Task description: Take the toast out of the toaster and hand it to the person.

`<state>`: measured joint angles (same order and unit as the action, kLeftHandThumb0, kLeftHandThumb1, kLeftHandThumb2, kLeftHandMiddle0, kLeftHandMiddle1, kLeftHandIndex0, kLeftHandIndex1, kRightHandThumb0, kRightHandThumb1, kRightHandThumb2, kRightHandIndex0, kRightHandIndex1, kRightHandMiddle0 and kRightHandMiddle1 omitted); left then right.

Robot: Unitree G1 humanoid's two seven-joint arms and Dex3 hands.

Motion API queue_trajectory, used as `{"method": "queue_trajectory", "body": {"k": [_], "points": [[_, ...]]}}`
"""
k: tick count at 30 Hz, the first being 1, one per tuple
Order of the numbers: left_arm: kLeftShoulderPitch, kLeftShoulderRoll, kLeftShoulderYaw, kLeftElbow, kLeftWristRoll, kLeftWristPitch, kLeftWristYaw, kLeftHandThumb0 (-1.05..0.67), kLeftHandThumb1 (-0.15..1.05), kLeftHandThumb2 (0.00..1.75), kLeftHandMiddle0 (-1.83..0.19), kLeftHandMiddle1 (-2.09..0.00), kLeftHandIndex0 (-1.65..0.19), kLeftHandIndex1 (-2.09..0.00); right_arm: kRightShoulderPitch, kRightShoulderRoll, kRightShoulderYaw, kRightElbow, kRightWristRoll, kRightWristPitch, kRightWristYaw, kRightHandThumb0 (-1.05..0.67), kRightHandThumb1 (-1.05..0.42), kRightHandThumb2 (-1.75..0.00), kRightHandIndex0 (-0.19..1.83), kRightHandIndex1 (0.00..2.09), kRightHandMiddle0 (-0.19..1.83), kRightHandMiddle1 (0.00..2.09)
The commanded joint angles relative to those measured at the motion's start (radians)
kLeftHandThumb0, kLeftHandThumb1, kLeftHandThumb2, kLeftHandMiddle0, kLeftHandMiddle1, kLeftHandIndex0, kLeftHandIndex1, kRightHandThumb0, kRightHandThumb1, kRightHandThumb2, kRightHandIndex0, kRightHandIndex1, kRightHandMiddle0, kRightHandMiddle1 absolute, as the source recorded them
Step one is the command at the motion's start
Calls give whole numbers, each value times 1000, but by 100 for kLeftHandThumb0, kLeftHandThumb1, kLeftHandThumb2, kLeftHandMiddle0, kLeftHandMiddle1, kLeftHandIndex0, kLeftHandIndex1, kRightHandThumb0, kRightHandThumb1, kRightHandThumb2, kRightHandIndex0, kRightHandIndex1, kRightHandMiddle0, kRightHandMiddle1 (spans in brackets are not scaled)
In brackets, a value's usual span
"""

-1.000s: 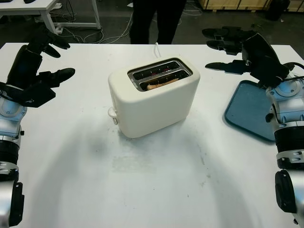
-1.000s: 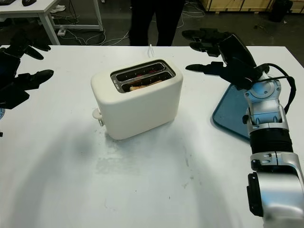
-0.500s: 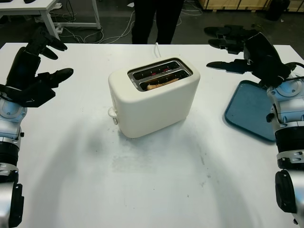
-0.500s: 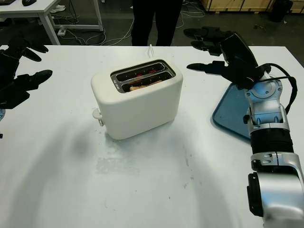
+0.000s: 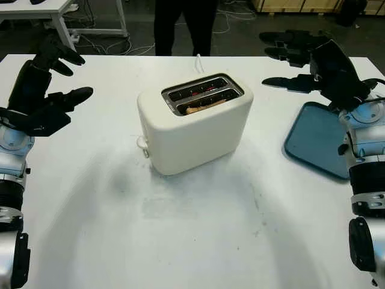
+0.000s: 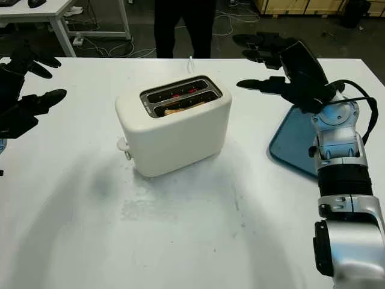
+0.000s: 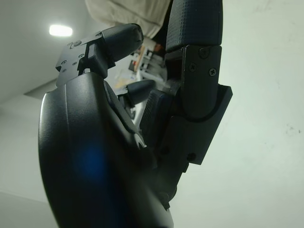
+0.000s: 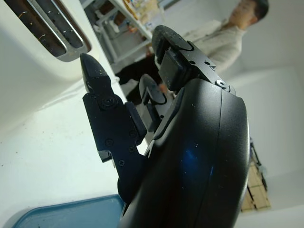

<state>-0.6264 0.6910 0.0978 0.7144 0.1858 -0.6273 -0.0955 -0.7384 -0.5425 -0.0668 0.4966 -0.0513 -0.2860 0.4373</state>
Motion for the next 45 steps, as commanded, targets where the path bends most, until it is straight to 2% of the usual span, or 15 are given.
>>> {"method": "queue_trajectory", "body": {"k": [1, 16, 45], "points": [[9, 11, 5, -1, -3, -5, -5, -105, 92, 46, 0, -174, 0, -161, 6, 4, -6, -12, 19, 17, 2, -12, -77, 0, 56, 0, 54, 0], [8, 9, 4, 1, 4, -8, 0, -105, 92, 46, 0, -175, 0, -162, 9, 8, -2, -31, 16, 49, -1, -10, -77, 0, 54, 0, 53, 0], [-8, 0, 2, 12, -5, -8, -22, -105, 92, 44, 0, -175, 0, -162, 0, 4, 0, -13, 13, 21, 10, -12, -77, 0, 55, 1, 53, 0]]}}
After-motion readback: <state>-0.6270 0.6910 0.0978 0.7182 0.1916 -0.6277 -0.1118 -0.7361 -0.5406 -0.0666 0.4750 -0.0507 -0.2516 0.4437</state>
